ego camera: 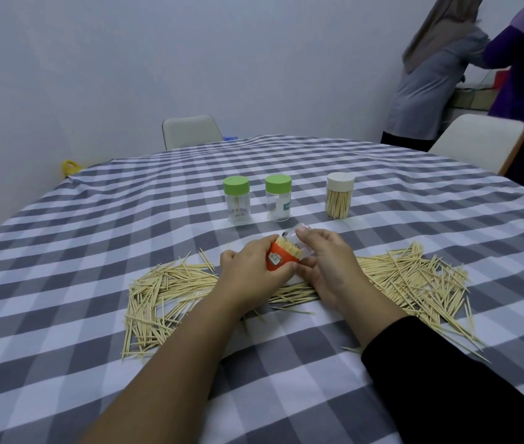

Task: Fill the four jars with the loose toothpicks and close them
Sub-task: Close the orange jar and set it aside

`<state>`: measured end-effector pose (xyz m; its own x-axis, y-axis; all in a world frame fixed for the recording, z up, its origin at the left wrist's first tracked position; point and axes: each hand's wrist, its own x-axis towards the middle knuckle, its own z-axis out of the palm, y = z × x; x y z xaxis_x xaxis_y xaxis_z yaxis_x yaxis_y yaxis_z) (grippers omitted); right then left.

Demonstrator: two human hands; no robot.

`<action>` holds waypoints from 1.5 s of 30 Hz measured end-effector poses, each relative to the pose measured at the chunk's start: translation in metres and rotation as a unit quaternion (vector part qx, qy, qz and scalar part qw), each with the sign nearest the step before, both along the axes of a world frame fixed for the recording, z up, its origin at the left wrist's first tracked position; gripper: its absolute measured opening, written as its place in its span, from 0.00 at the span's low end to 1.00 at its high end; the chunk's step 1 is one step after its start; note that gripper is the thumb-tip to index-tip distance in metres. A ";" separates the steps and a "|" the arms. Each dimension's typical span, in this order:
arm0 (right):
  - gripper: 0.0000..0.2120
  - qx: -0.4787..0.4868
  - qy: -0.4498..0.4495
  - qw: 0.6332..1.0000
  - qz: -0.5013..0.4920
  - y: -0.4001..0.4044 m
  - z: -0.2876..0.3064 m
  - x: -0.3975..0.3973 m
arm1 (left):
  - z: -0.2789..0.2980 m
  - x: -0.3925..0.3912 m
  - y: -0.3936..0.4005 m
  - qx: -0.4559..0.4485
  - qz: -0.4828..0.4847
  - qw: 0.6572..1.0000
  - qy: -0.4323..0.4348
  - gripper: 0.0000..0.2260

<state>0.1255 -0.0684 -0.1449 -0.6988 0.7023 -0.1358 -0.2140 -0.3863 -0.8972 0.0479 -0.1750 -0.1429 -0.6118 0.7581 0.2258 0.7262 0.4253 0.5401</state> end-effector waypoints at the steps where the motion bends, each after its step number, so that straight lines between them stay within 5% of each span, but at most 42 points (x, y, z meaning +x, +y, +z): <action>1: 0.18 0.006 -0.003 1.000 -0.002 0.000 -0.001 0.000 | 0.001 0.001 0.000 0.001 -0.005 1.000 0.005 0.21; 17: 0.15 0.081 -0.010 0.997 -0.004 0.002 -0.005 0.001 | 0.000 -0.001 0.001 -0.004 -0.003 1.000 -0.015 0.18; 31: 0.27 0.195 -0.038 0.980 -0.034 -0.001 -0.010 -0.002 | 0.000 0.001 0.000 0.005 -0.003 1.000 0.010 0.18; 38: 0.14 0.230 -0.008 0.973 -0.021 0.002 -0.001 0.006 | -0.003 -0.002 0.001 0.068 -0.009 0.995 -0.071 0.20; 45: 0.17 0.322 -0.024 0.946 0.002 -0.003 0.000 0.008 | -0.009 -0.005 0.002 0.068 0.008 0.993 -0.092 0.21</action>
